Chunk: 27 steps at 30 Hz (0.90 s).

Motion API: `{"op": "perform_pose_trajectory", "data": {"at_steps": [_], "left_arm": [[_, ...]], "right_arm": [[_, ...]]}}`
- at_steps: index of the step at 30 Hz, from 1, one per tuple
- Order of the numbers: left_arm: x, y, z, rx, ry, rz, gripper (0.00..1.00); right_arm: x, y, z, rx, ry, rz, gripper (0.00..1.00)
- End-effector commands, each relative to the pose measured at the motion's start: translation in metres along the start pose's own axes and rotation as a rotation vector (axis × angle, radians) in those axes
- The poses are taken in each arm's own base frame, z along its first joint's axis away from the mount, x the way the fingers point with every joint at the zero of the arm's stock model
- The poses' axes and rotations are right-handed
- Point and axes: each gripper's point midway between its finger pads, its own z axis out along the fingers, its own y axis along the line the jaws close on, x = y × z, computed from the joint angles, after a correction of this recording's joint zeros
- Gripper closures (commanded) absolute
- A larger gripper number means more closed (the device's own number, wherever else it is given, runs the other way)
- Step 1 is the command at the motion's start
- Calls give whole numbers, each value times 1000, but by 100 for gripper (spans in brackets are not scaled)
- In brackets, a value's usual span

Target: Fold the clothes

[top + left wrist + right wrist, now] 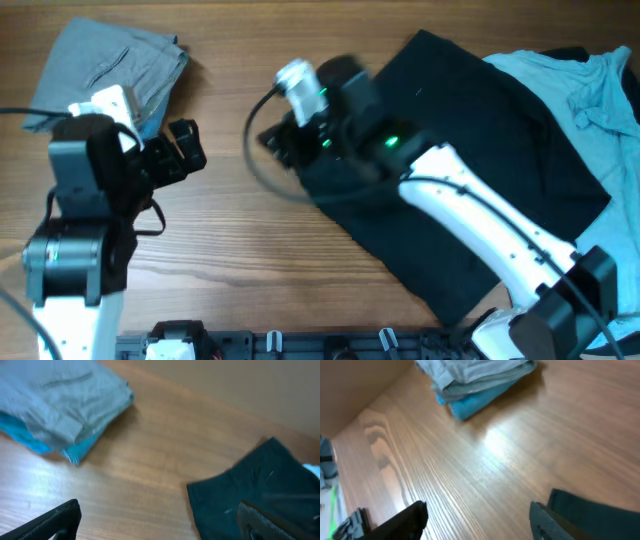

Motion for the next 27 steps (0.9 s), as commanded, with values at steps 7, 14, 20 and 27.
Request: {"op": "perform_pose_trajectory", "data": {"at_steps": [7, 14, 20, 27], "left_arm": [[79, -65, 119, 296, 425, 300, 5], [204, -82, 246, 313, 706, 388, 6], [224, -102, 270, 358, 668, 436, 54], [150, 41, 227, -244, 641, 143, 96]], "right_arm": [[-28, -122, -243, 487, -383, 518, 27], [34, -126, -271, 581, -244, 650, 25], [51, -137, -251, 597, -129, 693, 31], [56, -147, -259, 676, -132, 691, 34]]}}
